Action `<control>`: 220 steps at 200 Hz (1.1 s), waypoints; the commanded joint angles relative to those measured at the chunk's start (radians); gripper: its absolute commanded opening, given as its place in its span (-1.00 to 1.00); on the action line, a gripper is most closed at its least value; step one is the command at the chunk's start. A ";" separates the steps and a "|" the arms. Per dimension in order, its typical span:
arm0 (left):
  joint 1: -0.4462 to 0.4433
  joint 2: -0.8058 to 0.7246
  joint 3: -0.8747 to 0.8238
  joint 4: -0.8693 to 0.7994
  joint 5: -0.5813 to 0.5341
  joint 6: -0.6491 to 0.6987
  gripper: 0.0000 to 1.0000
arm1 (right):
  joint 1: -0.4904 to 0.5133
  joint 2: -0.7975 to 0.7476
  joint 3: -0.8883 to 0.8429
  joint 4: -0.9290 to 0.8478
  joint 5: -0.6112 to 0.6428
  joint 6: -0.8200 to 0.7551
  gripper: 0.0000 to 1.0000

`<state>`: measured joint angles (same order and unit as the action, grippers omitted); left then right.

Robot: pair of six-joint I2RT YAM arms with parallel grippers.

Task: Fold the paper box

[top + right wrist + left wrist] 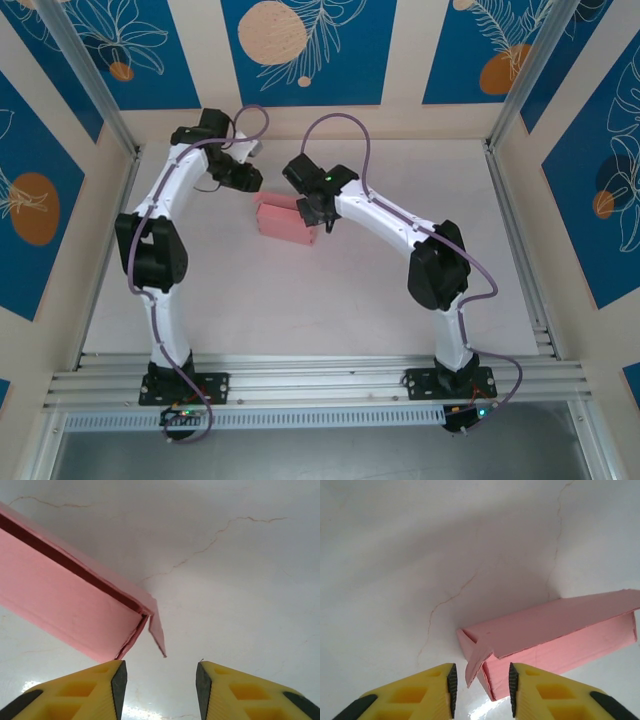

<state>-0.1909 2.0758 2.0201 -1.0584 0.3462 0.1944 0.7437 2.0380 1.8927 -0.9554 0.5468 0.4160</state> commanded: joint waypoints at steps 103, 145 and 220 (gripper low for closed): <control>-0.038 0.055 0.034 -0.103 -0.098 0.059 -0.39 | -0.015 0.005 0.037 0.006 -0.091 0.052 -0.51; -0.039 0.061 0.034 -0.100 -0.095 0.057 -0.62 | -0.023 0.019 0.038 0.003 -0.090 0.061 -0.61; -0.039 0.055 0.032 -0.101 -0.064 0.049 -0.91 | -0.026 0.039 0.045 0.003 -0.093 0.066 -0.62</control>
<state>-0.2249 2.1296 2.0247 -1.1347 0.2592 0.2420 0.7212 2.0666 1.9057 -0.9501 0.4694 0.4603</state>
